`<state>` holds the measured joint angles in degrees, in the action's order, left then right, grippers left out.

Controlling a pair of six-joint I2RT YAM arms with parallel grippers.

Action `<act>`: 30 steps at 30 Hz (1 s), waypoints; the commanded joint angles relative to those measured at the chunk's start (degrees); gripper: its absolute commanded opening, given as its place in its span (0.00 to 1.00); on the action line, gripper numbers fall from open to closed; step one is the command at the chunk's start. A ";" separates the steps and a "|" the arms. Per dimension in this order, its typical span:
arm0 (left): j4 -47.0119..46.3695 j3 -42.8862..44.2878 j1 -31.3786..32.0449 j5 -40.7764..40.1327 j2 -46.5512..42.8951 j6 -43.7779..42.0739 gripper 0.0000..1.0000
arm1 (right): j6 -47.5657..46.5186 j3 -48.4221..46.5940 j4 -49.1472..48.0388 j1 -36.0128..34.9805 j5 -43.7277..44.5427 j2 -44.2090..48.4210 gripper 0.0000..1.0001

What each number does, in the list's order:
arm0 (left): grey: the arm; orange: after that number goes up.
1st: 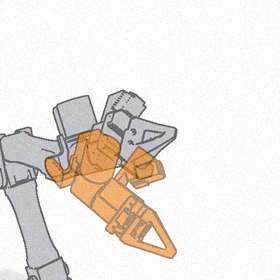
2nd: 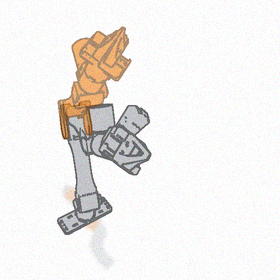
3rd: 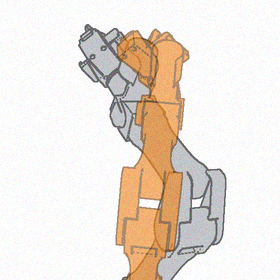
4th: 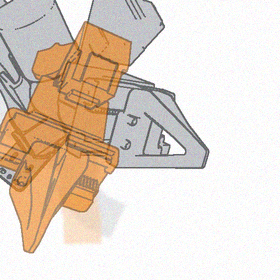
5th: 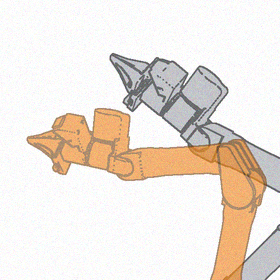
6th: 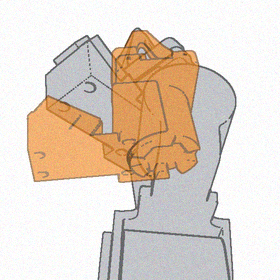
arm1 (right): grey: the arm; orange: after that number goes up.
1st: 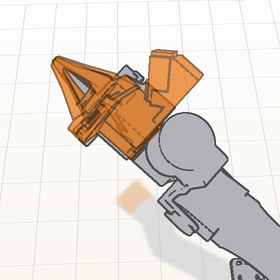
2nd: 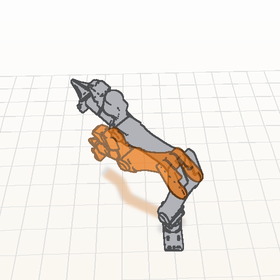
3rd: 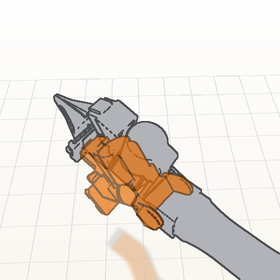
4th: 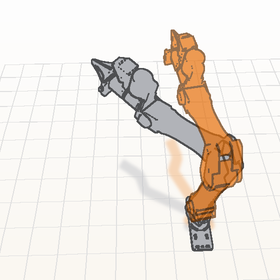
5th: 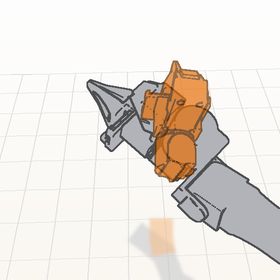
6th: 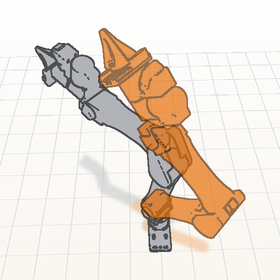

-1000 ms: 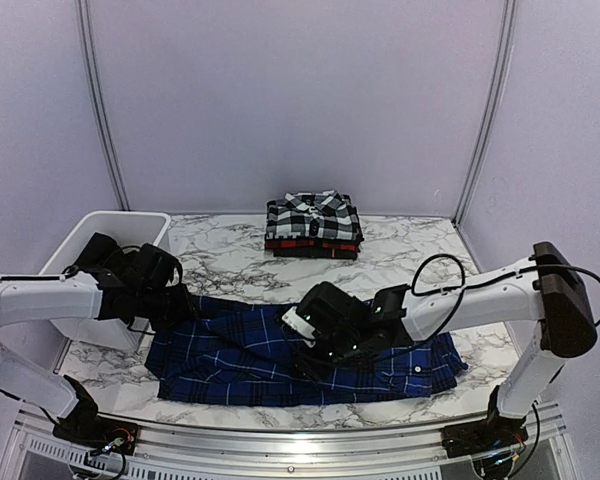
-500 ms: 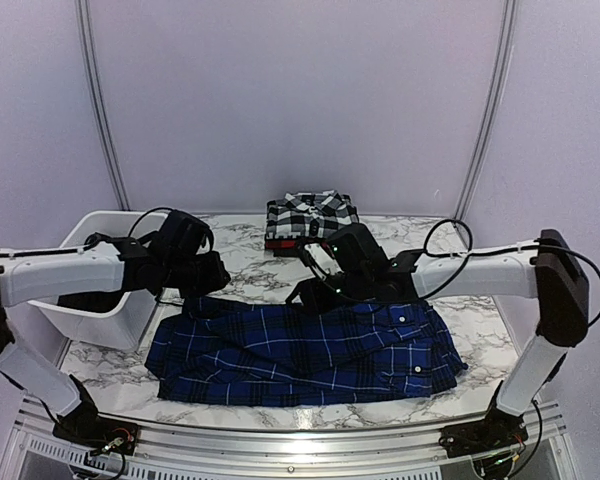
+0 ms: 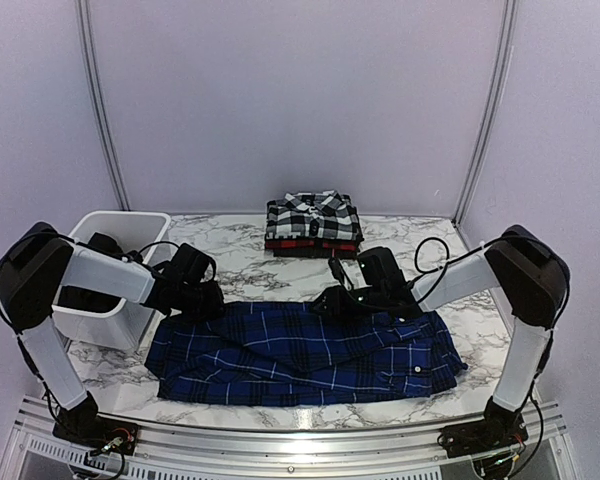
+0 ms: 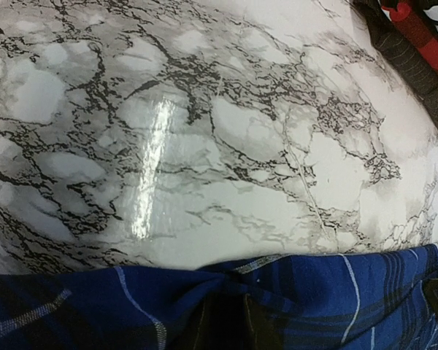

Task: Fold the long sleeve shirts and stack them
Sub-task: Fold the 1/3-folded shirt at the center of the board.

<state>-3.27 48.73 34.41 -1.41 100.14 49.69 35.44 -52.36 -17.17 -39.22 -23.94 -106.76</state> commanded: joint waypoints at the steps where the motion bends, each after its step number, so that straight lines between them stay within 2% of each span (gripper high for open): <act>1: -2.38 -1.49 -0.83 0.42 1.11 0.05 0.18 | 3.98 3.23 -7.42 2.37 -2.51 -1.04 0.42; 6: 0.75 0.92 -0.57 -0.13 -2.11 -2.85 0.21 | 4.11 4.67 -7.14 3.81 -1.79 1.39 0.43; 8: 4.76 2.88 0.51 -1.21 -4.24 -4.62 0.24 | 2.79 4.04 -5.39 3.76 -1.14 3.18 0.44; 11: 9.34 5.96 4.41 -4.02 -7.37 -6.77 0.31 | 0.36 2.15 -1.63 3.49 0.00 5.56 0.45; 14: 11.30 8.65 10.03 -5.79 -8.80 -6.98 0.33 | -1.53 0.79 1.87 2.87 2.04 7.94 0.47; 22: 7.97 10.33 19.89 -0.82 -4.35 -5.15 0.30 | -1.13 0.26 1.33 1.20 1.84 10.82 0.52; 26: 3.83 8.22 22.42 3.13 -0.88 -3.18 0.27 | -2.60 -1.21 2.06 -1.07 2.54 9.18 0.53; 30: 0.83 5.40 22.80 2.33 1.76 -2.23 0.26 | -1.58 -0.25 0.68 -1.31 2.35 8.38 0.54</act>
<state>0.69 56.69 56.84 -0.08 99.44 46.13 34.15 -51.33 -15.86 -40.01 -22.15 -97.30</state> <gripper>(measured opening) 0.268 0.536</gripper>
